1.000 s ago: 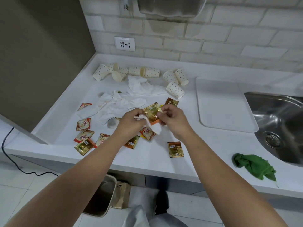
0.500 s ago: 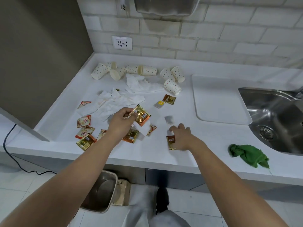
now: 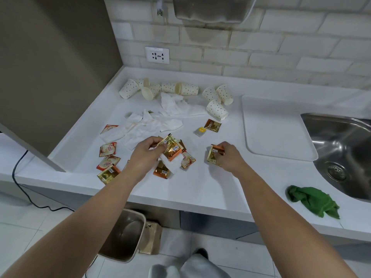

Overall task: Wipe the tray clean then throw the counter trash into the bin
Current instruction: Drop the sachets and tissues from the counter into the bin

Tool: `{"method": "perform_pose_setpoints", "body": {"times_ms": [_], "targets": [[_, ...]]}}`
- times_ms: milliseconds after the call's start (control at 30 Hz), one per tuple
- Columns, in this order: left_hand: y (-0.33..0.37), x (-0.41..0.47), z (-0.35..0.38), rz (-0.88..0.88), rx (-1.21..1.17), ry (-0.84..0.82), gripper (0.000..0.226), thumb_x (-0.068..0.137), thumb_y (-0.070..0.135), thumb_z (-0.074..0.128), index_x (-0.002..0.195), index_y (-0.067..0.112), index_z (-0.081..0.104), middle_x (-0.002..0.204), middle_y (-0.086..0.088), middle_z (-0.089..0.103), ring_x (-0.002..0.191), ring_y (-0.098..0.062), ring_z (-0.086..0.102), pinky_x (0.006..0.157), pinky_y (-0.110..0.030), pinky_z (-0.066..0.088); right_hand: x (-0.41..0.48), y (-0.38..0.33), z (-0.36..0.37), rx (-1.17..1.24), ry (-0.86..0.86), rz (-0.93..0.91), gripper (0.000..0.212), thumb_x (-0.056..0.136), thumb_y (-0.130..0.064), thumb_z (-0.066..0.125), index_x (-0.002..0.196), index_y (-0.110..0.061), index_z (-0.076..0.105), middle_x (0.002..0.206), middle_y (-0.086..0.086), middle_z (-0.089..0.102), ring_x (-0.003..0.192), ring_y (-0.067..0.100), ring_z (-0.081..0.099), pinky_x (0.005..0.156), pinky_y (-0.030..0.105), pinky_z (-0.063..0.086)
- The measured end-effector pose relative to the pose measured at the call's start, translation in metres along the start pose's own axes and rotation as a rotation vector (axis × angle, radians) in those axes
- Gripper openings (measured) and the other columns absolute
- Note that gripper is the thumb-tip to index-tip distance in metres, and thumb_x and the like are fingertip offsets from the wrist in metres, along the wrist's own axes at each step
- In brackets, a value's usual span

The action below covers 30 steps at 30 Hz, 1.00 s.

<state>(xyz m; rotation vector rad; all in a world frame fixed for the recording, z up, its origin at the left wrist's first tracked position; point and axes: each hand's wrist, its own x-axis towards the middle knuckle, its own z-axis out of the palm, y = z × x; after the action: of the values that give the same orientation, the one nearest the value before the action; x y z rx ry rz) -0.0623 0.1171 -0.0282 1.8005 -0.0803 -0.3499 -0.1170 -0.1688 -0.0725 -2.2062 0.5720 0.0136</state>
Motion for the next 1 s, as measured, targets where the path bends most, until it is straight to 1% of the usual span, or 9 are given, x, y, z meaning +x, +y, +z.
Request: {"method": "perform_pose_setpoints", "body": {"times_ms": [67, 167, 233, 333, 433, 500, 633, 767, 1000], "targets": [[0.003, 0.006, 0.002, -0.010, -0.013, 0.009, 0.016, 0.086, 0.037, 0.072, 0.099, 0.030, 0.077, 0.104, 0.001, 0.076, 0.105, -0.026, 0.071, 0.101, -0.056, 0.054, 0.018, -0.002, 0.002, -0.040, -0.028, -0.013, 0.021, 0.094, -0.015, 0.061, 0.116, -0.014, 0.061, 0.120, 0.012, 0.048, 0.094, 0.026, 0.059, 0.058, 0.024, 0.046], [0.005, 0.015, 0.005, -0.018, -0.014, 0.023, 0.010, 0.090, 0.031, 0.073, 0.099, 0.028, 0.077, 0.106, -0.005, 0.075, 0.105, -0.027, 0.071, 0.102, -0.057, 0.053, 0.036, -0.002, 0.009, -0.219, -0.130, -0.030, 0.025, 0.093, -0.010, 0.063, 0.118, -0.011, 0.061, 0.123, 0.010, 0.035, 0.090, 0.024, 0.055, 0.079, 0.032, 0.053], [0.006, 0.019, 0.005, -0.025, -0.002, 0.031, 0.009, 0.093, 0.028, 0.072, 0.100, 0.029, 0.077, 0.107, -0.005, 0.075, 0.104, -0.025, 0.071, 0.102, -0.055, 0.053, 0.045, 0.000, 0.015, -0.325, -0.165, -0.070, 0.031, 0.088, -0.004, 0.064, 0.118, -0.009, 0.061, 0.126, 0.011, 0.036, 0.093, 0.027, 0.059, 0.091, 0.036, 0.053], [0.005, 0.021, 0.001, -0.024, 0.025, 0.049, 0.008, 0.094, 0.028, 0.071, 0.101, 0.028, 0.076, 0.106, -0.002, 0.075, 0.103, -0.023, 0.072, 0.102, -0.054, 0.053, 0.050, 0.001, 0.019, -0.366, -0.160, -0.101, 0.040, 0.084, 0.002, 0.062, 0.120, -0.012, 0.055, 0.119, 0.011, 0.044, 0.098, 0.030, 0.060, 0.089, 0.039, 0.053], [0.002, 0.021, -0.004, -0.037, 0.028, 0.060, 0.009, 0.094, 0.029, 0.071, 0.101, 0.029, 0.077, 0.105, 0.001, 0.076, 0.104, -0.022, 0.072, 0.103, -0.055, 0.053, 0.054, -0.002, 0.021, -0.257, -0.183, -0.062, 0.051, 0.085, 0.002, 0.059, 0.130, -0.016, 0.043, 0.111, 0.013, 0.052, 0.098, 0.030, 0.058, 0.077, 0.038, 0.052], [0.001, 0.019, -0.008, -0.048, 0.036, 0.058, 0.010, 0.094, 0.029, 0.071, 0.103, 0.028, 0.076, 0.105, 0.002, 0.077, 0.103, -0.021, 0.072, 0.103, -0.054, 0.053, 0.055, -0.003, 0.021, -0.165, -0.180, 0.003, 0.047, 0.087, -0.002, 0.060, 0.131, -0.014, 0.047, 0.113, 0.012, 0.057, 0.098, 0.027, 0.058, 0.077, 0.036, 0.051], [-0.001, 0.017, -0.021, -0.069, 0.026, 0.048, 0.012, 0.095, 0.028, 0.070, 0.105, 0.028, 0.076, 0.104, 0.003, 0.078, 0.101, -0.019, 0.074, 0.103, -0.053, 0.053, 0.049, -0.004, 0.020, 0.009, -0.126, 0.072, 0.010, 0.086, -0.007, 0.064, 0.095, -0.008, 0.070, 0.091, 0.006, 0.066, 0.089, 0.029, 0.066, 0.074, 0.039, 0.056], [-0.002, 0.012, -0.038, -0.084, -0.003, 0.053, 0.010, 0.095, 0.022, 0.068, 0.101, 0.023, 0.076, 0.101, -0.002, 0.079, 0.098, -0.026, 0.074, 0.100, -0.054, 0.055, 0.024, -0.026, 0.019, 0.244, -0.013, 0.084, 0.008, 0.089, -0.008, 0.065, 0.085, -0.015, 0.067, 0.081, 0.001, 0.063, 0.073, 0.020, 0.059, 0.060, 0.030, 0.045], [-0.015, -0.011, -0.102, -0.066, -0.004, -0.018, 0.016, 0.098, 0.015, 0.059, 0.096, 0.022, 0.074, 0.093, 0.003, 0.075, 0.088, -0.014, 0.070, 0.082, -0.032, 0.053, -0.045, -0.097, 0.059, 0.489, -0.024, 0.016, 0.011, 0.082, -0.007, 0.064, 0.092, -0.011, 0.067, 0.085, 0.010, 0.065, 0.073, 0.024, 0.062, 0.062, 0.039, 0.050]]}}
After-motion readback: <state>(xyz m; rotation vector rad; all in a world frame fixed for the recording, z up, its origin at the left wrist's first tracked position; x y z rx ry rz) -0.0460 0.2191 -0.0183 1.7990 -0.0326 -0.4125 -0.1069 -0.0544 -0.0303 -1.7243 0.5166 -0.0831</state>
